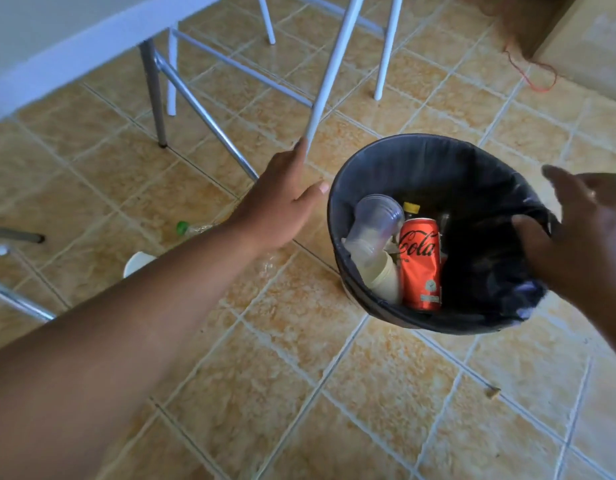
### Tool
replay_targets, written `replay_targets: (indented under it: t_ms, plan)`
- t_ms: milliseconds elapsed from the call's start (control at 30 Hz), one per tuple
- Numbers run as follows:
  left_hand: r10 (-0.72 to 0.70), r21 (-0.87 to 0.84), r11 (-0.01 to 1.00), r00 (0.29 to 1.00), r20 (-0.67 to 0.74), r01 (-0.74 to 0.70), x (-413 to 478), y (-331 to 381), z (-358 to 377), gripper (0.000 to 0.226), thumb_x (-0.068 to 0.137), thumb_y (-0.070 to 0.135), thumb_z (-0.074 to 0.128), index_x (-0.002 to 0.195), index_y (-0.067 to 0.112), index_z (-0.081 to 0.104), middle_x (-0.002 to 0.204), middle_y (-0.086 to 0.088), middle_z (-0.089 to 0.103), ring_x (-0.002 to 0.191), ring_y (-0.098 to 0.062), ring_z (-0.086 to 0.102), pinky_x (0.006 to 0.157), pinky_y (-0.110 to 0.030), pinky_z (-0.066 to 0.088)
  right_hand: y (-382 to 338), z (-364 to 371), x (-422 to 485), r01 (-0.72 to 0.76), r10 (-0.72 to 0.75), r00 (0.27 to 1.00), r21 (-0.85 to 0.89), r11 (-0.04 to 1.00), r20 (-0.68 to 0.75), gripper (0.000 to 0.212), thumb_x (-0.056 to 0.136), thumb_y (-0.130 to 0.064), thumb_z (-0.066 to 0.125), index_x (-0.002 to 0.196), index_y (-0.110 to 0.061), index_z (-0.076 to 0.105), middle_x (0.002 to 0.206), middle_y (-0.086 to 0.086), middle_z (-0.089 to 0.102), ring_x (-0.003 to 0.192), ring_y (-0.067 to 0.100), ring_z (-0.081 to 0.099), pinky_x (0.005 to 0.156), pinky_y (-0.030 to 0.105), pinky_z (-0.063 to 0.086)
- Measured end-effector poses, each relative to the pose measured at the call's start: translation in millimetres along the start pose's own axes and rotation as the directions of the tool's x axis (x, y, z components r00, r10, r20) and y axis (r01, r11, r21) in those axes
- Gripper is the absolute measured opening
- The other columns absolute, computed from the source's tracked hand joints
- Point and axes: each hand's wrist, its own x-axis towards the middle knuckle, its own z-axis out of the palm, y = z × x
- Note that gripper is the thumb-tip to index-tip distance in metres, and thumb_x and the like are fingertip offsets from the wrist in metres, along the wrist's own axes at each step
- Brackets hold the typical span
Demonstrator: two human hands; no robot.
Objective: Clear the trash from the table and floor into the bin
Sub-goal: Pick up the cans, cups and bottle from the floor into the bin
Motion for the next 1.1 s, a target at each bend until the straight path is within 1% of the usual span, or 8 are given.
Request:
replay_targets:
  t_ms: [67, 200, 300, 433, 600, 767, 967, 1100]
  plan:
    - [-0.122, 0.006, 0.992, 0.986, -0.113, 0.123, -3, -22, -25, 0.063, 0.093, 0.041, 0.051, 0.147, 0.018, 0.029, 0.137, -0.007, 0.048, 0.119, -0.019, 0.052, 0.09, -0.031, 0.043, -42, -10, 1, 0.154, -0.145, 0.986, 0.112, 0.982, -0.084, 0.061, 0.082, -0.053, 0.051, 0.136, -0.026, 0.044, 0.122, 0.018, 0.053, 0.116, 0.044, 0.045, 0.094, 0.053, 0.045]
    - [-0.417, 0.161, 0.87, 0.871, -0.261, 0.465, -17, -99, -60, 0.062, 0.083, 0.054, 0.054, 0.129, 0.011, 0.053, 0.125, -0.013, 0.061, 0.117, -0.031, 0.055, 0.092, -0.034, 0.043, -160, -12, -27, 0.516, -0.505, 0.856, 0.27, 0.813, -0.113, 0.046, 0.087, -0.033, 0.063, 0.129, -0.014, 0.058, 0.116, 0.016, 0.06, 0.108, 0.037, 0.053, 0.087, 0.046, 0.048]
    - [-0.624, 0.229, 0.703, 0.739, -0.256, 0.673, -49, -155, -65, 0.072, 0.081, 0.06, 0.055, 0.129, 0.007, 0.049, 0.13, -0.019, 0.055, 0.119, -0.036, 0.052, 0.091, -0.04, 0.045, -233, 24, -40, 0.586, -0.626, 0.78, 0.339, 0.736, 0.01, 0.041, 0.088, -0.032, 0.06, 0.124, -0.013, 0.059, 0.111, 0.013, 0.059, 0.103, 0.033, 0.056, 0.081, 0.044, 0.052]
    - [-0.773, 0.239, 0.521, 0.572, -0.276, 0.819, -90, -207, -54, 0.077, 0.079, 0.059, 0.062, 0.131, 0.006, 0.042, 0.133, -0.022, 0.045, 0.12, -0.04, 0.047, 0.093, -0.048, 0.044, -297, 104, -48, 0.532, -0.609, 0.771, 0.337, 0.777, 0.188, 0.032, 0.087, -0.027, 0.058, 0.113, -0.011, 0.059, 0.109, 0.013, 0.057, 0.105, 0.034, 0.056, 0.081, 0.042, 0.054]
    - [-0.814, 0.107, 0.5, 0.509, -0.279, 0.859, -104, -240, -39, 0.09, 0.079, 0.056, 0.066, 0.144, 0.013, 0.022, 0.141, -0.024, 0.031, 0.123, -0.045, 0.043, 0.092, -0.052, 0.043, -309, 194, -52, 0.504, -0.521, 0.746, 0.159, 0.849, 0.415, 0.044, 0.087, -0.027, 0.06, 0.128, -0.016, 0.048, 0.126, 0.015, 0.046, 0.118, 0.035, 0.045, 0.088, 0.043, 0.046]
    - [-0.853, 0.006, 0.476, 0.464, -0.238, 0.879, -101, -257, -28, 0.093, 0.078, 0.063, 0.061, 0.142, 0.006, 0.026, 0.137, -0.025, 0.043, 0.119, -0.042, 0.05, 0.085, -0.045, 0.045, -294, 237, -59, 0.597, -0.506, 0.676, 0.003, 0.802, 0.536, 0.057, 0.087, -0.029, 0.064, 0.138, -0.023, 0.039, 0.147, 0.019, 0.026, 0.128, 0.041, 0.033, 0.097, 0.05, 0.038]
    - [-0.902, -0.18, 0.424, 0.397, -0.168, 0.888, -97, -263, -19, 0.091, 0.07, 0.061, 0.072, 0.135, 0.006, 0.038, 0.129, -0.019, 0.051, 0.108, -0.037, 0.058, 0.077, -0.037, 0.051, -278, 240, -77, 0.55, -0.532, 0.712, 0.106, 0.828, 0.458, 0.05, 0.084, -0.024, 0.067, 0.128, -0.018, 0.045, 0.127, 0.018, 0.039, 0.104, 0.034, 0.049, 0.082, 0.041, 0.047]
    - [-0.91, -0.349, 0.414, 0.38, -0.164, 0.841, -89, -256, -26, 0.096, 0.057, 0.042, 0.088, 0.133, 0.01, 0.039, 0.129, -0.017, 0.049, 0.105, -0.035, 0.059, 0.079, -0.048, 0.057, -280, 218, -82, 0.447, -0.494, 0.755, 0.213, 0.869, 0.431, 0.047, 0.085, -0.036, 0.062, 0.127, -0.019, 0.049, 0.13, 0.014, 0.039, 0.111, 0.032, 0.046, 0.08, 0.038, 0.048]
